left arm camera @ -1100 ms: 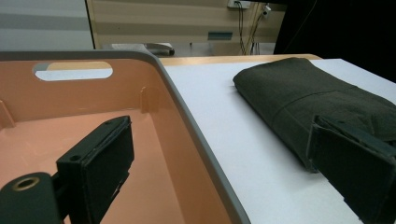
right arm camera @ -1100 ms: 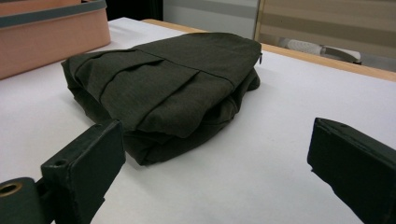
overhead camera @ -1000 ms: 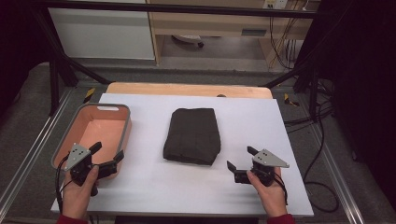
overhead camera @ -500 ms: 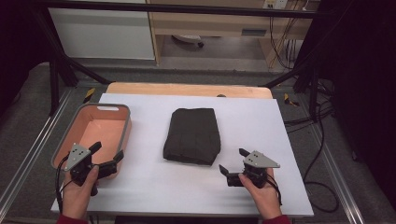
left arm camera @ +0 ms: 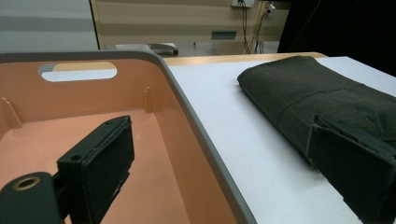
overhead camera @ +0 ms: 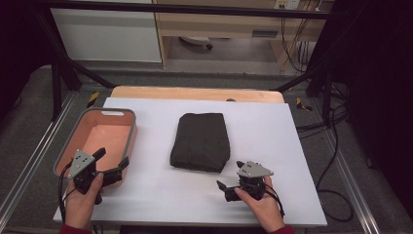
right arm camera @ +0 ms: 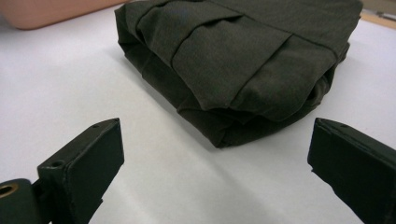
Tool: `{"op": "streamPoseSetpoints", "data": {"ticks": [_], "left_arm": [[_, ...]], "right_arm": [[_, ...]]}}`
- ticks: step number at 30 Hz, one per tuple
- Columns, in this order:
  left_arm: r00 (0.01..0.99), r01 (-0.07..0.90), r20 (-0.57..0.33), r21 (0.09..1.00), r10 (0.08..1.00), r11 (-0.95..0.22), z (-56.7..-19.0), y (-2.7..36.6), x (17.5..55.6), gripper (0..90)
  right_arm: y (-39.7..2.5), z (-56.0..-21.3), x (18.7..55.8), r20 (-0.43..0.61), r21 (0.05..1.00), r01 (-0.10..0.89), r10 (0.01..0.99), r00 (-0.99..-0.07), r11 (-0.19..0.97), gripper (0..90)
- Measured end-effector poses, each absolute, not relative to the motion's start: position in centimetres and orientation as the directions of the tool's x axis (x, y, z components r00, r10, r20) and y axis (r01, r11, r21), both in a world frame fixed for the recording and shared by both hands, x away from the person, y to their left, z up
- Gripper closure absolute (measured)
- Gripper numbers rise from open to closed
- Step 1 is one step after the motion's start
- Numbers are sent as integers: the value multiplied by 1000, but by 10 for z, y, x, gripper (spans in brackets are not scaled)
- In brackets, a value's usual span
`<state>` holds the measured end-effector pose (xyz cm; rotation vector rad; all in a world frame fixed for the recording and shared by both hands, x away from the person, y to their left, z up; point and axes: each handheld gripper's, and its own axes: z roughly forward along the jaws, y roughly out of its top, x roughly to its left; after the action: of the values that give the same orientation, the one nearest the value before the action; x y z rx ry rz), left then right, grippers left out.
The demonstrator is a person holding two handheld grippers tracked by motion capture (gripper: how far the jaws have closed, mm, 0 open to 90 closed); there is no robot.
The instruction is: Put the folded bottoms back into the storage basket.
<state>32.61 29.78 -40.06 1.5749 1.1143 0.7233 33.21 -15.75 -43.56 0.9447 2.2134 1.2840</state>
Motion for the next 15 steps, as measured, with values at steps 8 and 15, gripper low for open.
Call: {"op": "streamPoseSetpoints", "data": {"ticks": [8,15], "left_arm": [[383,297,-84,954,920,-37,-401,298,327,77],[383,296,-78,954,920,-42,-401,298,326,77]], "right_arm": [[-153,-442,336,7,844,386,712,-703,372,81],[-148,-447,342,7,812,427,723,-690,399,134]]}}
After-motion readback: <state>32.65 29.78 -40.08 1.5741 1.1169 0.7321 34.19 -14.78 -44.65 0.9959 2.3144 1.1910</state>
